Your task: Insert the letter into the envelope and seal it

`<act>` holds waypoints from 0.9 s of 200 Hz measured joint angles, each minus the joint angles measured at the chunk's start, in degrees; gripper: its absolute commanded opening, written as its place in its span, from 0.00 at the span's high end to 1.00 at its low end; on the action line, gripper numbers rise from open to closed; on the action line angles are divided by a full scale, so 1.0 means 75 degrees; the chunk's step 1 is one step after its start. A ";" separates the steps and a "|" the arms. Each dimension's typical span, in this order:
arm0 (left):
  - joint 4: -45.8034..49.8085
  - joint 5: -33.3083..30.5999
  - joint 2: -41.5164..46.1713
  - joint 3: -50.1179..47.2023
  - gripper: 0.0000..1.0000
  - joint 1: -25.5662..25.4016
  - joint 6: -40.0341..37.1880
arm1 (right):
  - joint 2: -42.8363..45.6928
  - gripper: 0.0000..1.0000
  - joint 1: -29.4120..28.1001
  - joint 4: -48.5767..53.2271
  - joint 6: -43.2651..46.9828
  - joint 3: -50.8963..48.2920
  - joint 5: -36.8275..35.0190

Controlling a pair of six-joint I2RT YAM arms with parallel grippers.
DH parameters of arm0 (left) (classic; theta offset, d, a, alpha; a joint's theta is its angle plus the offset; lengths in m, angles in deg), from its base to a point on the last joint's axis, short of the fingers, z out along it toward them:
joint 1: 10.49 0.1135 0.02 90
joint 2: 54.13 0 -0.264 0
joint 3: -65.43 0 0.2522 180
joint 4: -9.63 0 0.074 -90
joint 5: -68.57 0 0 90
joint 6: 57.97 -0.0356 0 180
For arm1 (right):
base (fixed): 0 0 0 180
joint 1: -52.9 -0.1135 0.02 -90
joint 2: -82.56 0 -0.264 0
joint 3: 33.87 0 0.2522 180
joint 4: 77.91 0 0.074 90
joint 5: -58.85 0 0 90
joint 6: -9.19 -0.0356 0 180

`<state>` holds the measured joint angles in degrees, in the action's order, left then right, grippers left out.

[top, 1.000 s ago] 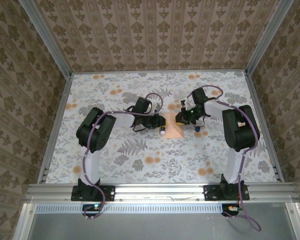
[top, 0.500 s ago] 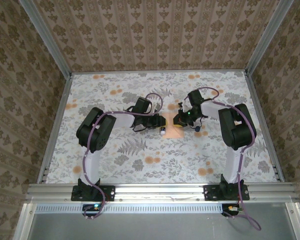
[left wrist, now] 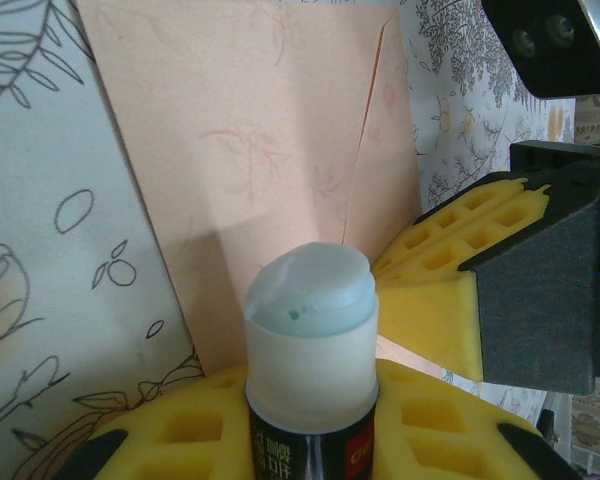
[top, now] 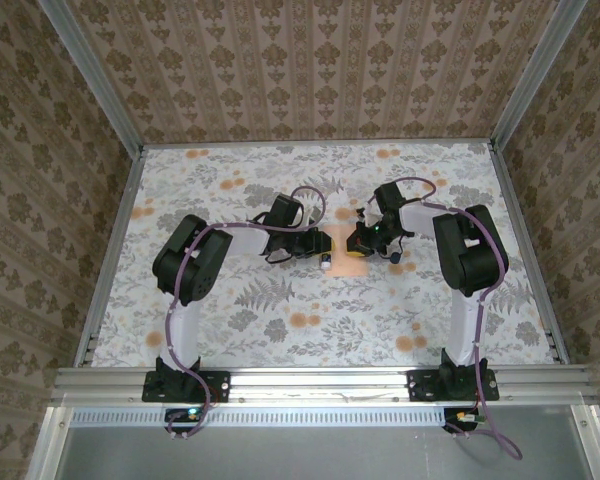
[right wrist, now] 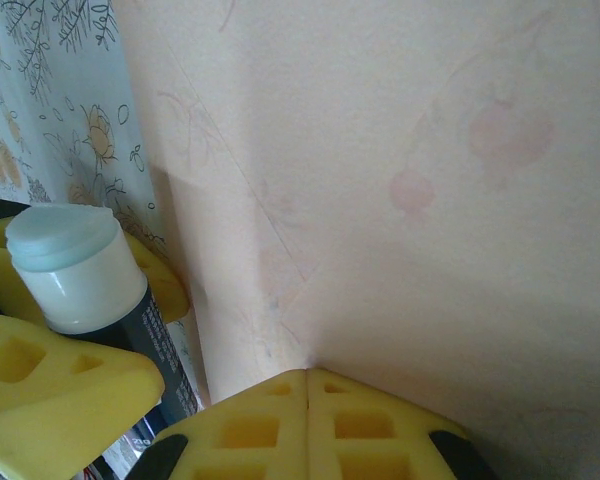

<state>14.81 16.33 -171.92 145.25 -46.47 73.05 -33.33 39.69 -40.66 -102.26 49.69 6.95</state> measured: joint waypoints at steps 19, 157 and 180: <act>-0.0006 0.0000 0.0000 -0.0006 1.00 0.0000 0.0000 | 0.0000 0.99 0.0000 0.0000 -0.0003 0.0000 -0.0012; -0.0119 0.0003 0.0000 -0.0061 1.00 0.0000 0.0055 | 0.0003 0.99 -0.0012 -0.0318 -0.0597 0.0391 -0.0047; -0.0119 0.0003 0.0000 -0.0061 1.00 0.0000 0.0055 | 0.0003 0.99 -0.0012 -0.0347 -0.0662 0.0417 -0.0047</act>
<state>13.91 16.35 -171.92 144.79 -46.47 73.46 -33.31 39.60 -43.26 -107.22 52.82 6.60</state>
